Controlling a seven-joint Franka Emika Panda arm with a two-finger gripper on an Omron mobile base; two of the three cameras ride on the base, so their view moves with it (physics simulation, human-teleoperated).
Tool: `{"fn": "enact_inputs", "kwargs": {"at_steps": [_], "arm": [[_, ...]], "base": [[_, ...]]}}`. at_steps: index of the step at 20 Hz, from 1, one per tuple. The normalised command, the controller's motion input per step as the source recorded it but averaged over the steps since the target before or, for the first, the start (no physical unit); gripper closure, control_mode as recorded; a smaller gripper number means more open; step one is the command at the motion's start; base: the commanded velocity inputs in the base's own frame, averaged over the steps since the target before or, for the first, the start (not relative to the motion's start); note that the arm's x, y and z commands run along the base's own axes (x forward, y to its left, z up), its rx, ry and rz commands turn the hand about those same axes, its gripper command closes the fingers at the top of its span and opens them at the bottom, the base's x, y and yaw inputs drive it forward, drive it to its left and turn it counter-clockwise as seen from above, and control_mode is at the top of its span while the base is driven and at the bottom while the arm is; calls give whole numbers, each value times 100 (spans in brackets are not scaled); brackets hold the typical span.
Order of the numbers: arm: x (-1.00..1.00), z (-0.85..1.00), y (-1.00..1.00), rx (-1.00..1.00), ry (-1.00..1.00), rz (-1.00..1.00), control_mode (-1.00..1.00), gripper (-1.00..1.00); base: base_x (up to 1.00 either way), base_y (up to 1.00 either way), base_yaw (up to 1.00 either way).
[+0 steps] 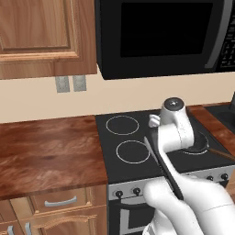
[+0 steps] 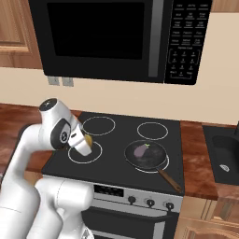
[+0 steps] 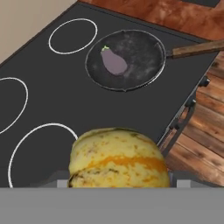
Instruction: Put the squash and eggplant in the pan. Then turn on the front right burner and set the heat to medium.
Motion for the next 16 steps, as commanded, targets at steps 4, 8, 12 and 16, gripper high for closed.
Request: {"fn": "enact_inputs", "kwargs": {"at_steps": [4, 8, 12, 16], "arm": [[0, 0, -78, 5, 0, -4, -100, 100], [0, 0, -67, 6, 0, -1, -100, 100], [1, 0, -54, 6, 0, 0, -100, 100], [7, 0, -46, 7, 0, 0, -100, 100]], "base": [[0, 0, 0], [0, 0, 0], [0, 0, 0], [0, 0, 0]]}}
